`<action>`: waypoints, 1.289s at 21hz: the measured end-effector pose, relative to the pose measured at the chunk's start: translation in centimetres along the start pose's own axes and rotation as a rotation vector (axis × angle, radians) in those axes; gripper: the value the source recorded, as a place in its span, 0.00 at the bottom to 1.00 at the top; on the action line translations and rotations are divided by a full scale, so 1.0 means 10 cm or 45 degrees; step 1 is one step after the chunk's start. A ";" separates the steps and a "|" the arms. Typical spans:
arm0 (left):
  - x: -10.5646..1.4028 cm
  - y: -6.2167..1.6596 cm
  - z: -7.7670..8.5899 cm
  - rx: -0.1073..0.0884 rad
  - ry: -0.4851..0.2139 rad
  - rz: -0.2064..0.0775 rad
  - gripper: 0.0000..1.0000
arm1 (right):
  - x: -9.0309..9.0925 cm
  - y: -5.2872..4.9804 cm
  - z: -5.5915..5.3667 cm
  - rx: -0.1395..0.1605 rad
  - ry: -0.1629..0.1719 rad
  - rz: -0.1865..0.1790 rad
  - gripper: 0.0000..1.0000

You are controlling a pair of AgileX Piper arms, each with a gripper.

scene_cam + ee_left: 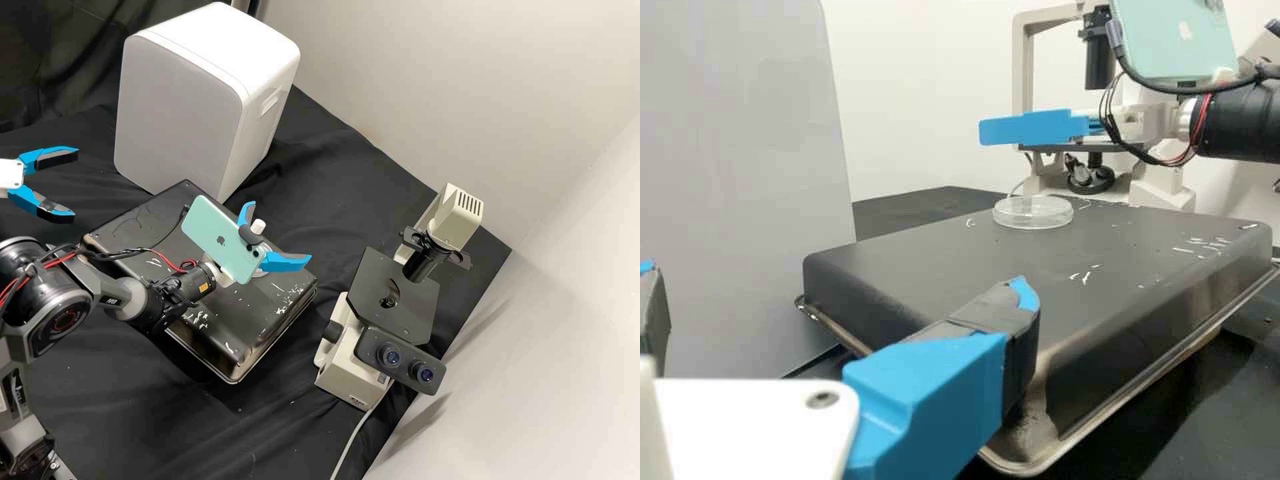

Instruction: Place the petri dish on the microscope

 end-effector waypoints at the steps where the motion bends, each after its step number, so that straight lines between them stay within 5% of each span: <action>1: 0.00 0.000 0.00 0.000 0.000 0.000 1.00 | 0.00 0.00 0.00 0.000 0.000 0.000 1.00; 10: 0.00 0.000 0.00 0.001 -0.002 -0.001 1.00 | -0.03 -0.02 0.02 -0.001 0.001 0.001 1.00; 16: 0.00 -0.004 0.02 0.009 -0.021 -0.005 1.00 | -0.26 -0.09 0.10 0.005 -0.018 -0.016 1.00; 20: 0.00 -0.006 0.03 0.009 -0.027 -0.007 1.00 | -0.42 -0.14 0.12 0.001 0.011 -0.013 1.00; 27: 0.00 -0.006 0.03 0.009 -0.027 -0.007 1.00 | -0.53 -0.32 0.21 -0.004 -0.018 -0.094 1.00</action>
